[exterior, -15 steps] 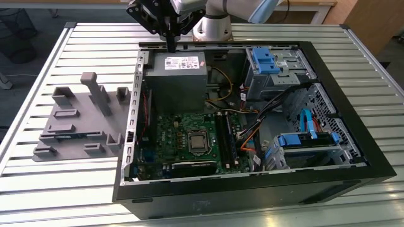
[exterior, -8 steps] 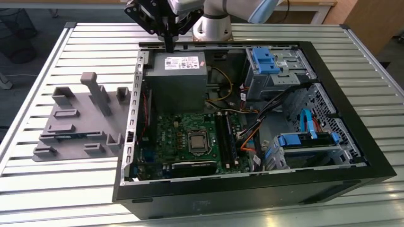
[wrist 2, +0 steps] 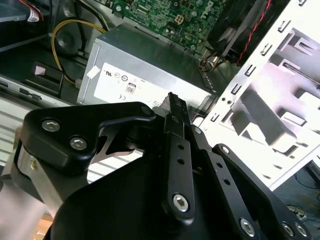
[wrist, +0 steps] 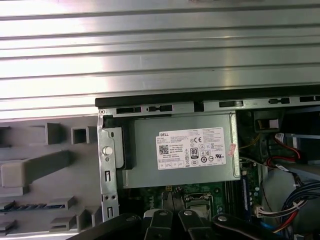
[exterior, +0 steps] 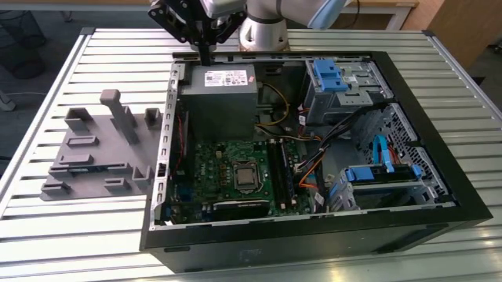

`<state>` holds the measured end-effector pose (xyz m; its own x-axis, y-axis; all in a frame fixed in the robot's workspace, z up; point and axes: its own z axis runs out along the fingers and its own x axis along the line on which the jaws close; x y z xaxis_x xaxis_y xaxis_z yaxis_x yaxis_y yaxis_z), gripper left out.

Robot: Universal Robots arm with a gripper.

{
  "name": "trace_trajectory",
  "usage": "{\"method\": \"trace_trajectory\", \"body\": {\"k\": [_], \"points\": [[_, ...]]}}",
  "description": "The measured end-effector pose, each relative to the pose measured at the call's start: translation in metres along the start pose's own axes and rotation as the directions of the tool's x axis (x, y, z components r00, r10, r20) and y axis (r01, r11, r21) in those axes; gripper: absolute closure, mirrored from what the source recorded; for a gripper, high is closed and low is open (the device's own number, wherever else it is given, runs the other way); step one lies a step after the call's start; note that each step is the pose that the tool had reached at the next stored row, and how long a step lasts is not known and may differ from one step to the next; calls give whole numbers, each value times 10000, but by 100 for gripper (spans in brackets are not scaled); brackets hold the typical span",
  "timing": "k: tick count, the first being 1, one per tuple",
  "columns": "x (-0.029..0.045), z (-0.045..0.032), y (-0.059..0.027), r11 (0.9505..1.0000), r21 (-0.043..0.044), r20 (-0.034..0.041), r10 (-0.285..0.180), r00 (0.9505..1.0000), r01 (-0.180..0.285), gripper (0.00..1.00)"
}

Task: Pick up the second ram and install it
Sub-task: 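Reach for the second ram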

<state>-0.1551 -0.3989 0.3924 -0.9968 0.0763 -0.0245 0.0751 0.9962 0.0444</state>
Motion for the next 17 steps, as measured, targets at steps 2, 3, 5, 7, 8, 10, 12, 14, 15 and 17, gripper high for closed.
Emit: {"method": "trace_trajectory", "body": {"k": [2, 3, 5, 7, 8, 10, 12, 14, 15, 17], "points": [[18, 0, -2, 10000, 0, 0, -1, 10000, 1, 89], [27, -1, -2, 10000, 0, 0, -1, 10000, 1, 89], [42, 0, -3, 10000, -1, 1, -1, 10000, 1, 89], [53, -1, -4, 10000, 1, 0, -1, 10000, 1, 89], [57, -1, -4, 10000, 0, 0, 0, 10000, 0, 89], [66, -1, -5, 10000, 1, 0, -1, 10000, 1, 89], [77, -1, -6, 10000, 0, 0, -1, 10000, 1, 89], [86, -2, -6, 10000, 1, 0, -1, 10000, 1, 89], [90, -2, -7, 10000, 0, 0, -1, 10000, 1, 89], [97, -2, -7, 10000, 1, 0, -1, 10000, 1, 89]]}}
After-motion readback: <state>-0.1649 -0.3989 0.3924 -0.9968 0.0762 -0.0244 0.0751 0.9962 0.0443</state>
